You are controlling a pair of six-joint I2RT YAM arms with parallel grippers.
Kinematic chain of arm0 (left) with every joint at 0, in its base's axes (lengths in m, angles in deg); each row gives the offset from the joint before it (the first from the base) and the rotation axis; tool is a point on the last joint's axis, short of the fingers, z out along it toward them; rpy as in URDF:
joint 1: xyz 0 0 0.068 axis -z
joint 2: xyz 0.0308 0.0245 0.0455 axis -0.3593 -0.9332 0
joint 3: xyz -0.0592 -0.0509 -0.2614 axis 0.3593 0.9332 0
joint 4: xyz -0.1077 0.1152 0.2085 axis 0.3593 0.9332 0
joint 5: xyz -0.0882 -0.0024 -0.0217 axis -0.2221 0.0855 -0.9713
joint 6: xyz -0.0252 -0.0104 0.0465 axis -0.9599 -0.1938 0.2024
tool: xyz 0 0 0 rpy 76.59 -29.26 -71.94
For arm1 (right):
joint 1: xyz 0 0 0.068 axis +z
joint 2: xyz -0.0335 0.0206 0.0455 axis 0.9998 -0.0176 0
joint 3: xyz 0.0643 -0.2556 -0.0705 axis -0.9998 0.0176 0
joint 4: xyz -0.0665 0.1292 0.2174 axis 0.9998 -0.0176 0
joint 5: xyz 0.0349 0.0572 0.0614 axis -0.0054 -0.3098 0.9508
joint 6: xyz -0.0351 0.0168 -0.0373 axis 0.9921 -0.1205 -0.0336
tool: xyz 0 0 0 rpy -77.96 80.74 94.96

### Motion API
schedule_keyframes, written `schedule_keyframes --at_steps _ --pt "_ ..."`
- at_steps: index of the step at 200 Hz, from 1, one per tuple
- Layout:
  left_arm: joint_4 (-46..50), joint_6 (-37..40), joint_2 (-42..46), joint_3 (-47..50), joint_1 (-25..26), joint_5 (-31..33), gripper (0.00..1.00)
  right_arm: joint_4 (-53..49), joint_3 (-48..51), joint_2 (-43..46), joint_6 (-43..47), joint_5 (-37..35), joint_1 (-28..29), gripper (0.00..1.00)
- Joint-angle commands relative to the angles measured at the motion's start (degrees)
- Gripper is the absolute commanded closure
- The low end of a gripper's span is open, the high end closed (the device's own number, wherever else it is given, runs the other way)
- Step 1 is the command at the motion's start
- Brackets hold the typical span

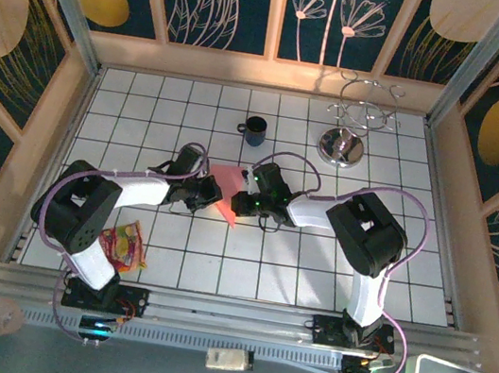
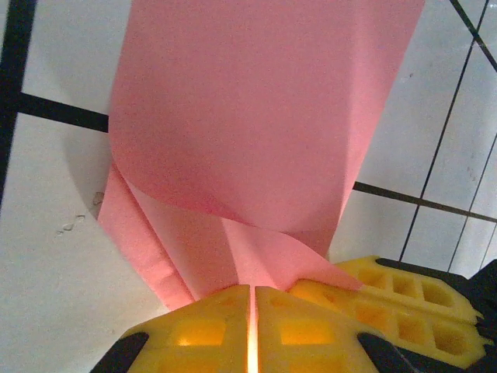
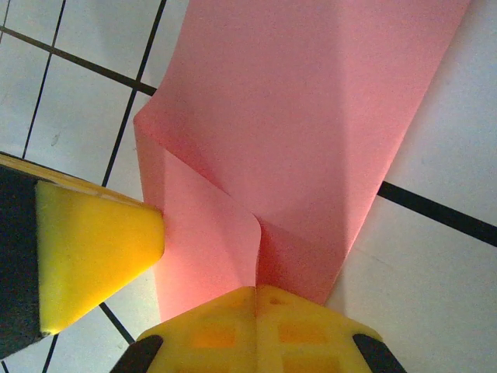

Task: Fold a paper plane with a square sheet of paper (pick it up from the middle)
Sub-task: Third fold the triangle at the center of the table.

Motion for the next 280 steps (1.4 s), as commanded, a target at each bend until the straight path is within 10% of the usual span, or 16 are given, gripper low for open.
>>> schedule_keyframes --at_steps 1,280 --pt "2.1 0.5 -0.9 -0.7 0.1 1.6 0.9 -4.0 -0.6 -2.4 0.0 -1.1 0.0 0.96" --pt "1.2 -0.2 -4.2 3.0 0.1 5.5 0.92 -7.4 -0.3 9.7 -6.4 -1.1 -1.5 0.71"
